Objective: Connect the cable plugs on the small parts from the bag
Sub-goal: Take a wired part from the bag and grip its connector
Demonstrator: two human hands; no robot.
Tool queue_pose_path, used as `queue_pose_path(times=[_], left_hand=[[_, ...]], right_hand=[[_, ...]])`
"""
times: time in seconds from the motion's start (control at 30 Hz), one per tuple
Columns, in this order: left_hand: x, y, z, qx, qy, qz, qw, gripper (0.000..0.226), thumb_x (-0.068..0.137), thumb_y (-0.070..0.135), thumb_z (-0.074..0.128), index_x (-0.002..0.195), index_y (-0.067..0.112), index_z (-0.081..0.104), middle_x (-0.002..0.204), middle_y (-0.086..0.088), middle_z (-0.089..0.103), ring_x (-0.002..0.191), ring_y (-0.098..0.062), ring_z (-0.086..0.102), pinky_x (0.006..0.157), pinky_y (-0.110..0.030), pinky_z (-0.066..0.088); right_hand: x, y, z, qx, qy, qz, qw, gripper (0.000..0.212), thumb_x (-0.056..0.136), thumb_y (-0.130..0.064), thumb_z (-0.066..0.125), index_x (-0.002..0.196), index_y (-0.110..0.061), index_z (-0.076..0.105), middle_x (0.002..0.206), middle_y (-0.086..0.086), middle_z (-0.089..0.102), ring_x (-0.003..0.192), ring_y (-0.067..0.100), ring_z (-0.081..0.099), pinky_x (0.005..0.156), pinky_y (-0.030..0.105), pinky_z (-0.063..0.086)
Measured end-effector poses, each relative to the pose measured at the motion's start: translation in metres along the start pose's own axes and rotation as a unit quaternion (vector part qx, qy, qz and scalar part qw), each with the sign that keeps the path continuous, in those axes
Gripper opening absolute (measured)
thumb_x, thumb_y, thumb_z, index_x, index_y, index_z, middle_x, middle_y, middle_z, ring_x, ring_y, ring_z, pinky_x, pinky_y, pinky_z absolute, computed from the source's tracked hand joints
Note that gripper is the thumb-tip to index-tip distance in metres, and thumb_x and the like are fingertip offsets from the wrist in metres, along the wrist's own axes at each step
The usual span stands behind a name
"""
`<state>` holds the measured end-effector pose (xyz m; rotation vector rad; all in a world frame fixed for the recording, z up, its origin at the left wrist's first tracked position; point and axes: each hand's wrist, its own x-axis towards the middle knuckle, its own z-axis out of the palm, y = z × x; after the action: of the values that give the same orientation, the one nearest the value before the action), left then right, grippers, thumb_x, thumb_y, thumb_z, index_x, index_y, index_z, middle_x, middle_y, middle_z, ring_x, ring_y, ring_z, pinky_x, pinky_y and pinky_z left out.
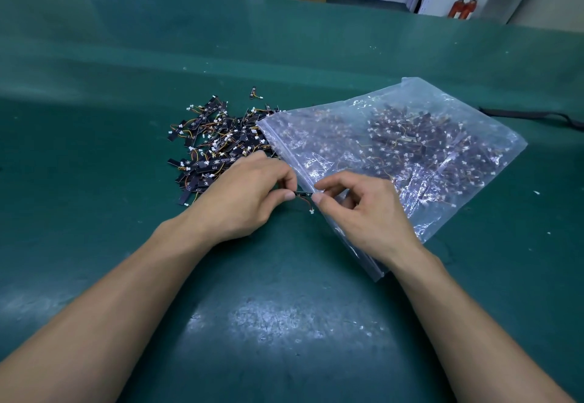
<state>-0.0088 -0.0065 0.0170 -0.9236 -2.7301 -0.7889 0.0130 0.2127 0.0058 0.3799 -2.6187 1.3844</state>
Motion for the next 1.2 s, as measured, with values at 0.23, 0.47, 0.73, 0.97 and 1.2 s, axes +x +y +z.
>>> queue_pose_path(times=[0.23,0.47,0.73,0.97,1.2], left_hand=[[0.0,0.006,0.003,-0.032,0.024,0.037,0.999,0.005,0.091,0.026,0.069,0.093,0.024,0.064,0.084,0.023,0.056,0.081,-0.005,0.043,0.079,-0.012,0.031],[-0.001,0.011,0.003,-0.037,0.057,0.051,0.996,0.015,0.094,0.027,0.064,0.085,0.016,0.069,0.078,0.015,0.061,0.076,-0.014,0.046,0.075,-0.018,0.035],[-0.001,0.011,0.003,-0.043,0.079,0.055,0.994,0.014,0.091,0.024,0.068,0.082,0.015,0.071,0.076,0.019,0.059,0.075,-0.008,0.044,0.074,-0.012,0.034],[-0.003,0.011,0.003,-0.097,0.101,0.031,0.99,0.009,0.09,0.022,0.068,0.082,0.017,0.07,0.078,0.017,0.064,0.079,-0.003,0.049,0.072,-0.017,0.037],[-0.002,0.012,0.004,-0.092,0.123,0.033,0.988,0.009,0.09,0.02,0.069,0.081,0.016,0.07,0.076,0.018,0.061,0.078,0.001,0.047,0.072,-0.015,0.036]], right_hand=[[-0.002,-0.002,0.0,-0.012,-0.023,-0.063,0.998,0.014,0.091,-0.019,0.073,0.078,-0.022,0.075,0.064,-0.012,0.067,0.049,0.011,0.049,0.052,0.016,0.039],[-0.002,-0.003,-0.001,-0.014,-0.001,-0.074,0.997,0.013,0.091,-0.02,0.072,0.079,-0.022,0.074,0.065,-0.016,0.066,0.051,0.004,0.052,0.055,0.011,0.037],[-0.003,-0.006,-0.002,0.011,0.01,-0.081,0.997,0.01,0.089,-0.022,0.073,0.079,-0.019,0.075,0.064,-0.016,0.066,0.051,0.007,0.05,0.055,0.016,0.04],[-0.003,-0.006,-0.001,0.022,0.022,-0.082,0.996,0.011,0.089,-0.018,0.074,0.079,-0.021,0.074,0.065,-0.012,0.067,0.05,0.008,0.049,0.054,0.015,0.038],[-0.003,-0.008,0.0,0.044,0.025,-0.078,0.996,0.008,0.086,-0.025,0.073,0.077,-0.025,0.074,0.064,-0.013,0.067,0.047,0.007,0.047,0.052,0.015,0.036]])
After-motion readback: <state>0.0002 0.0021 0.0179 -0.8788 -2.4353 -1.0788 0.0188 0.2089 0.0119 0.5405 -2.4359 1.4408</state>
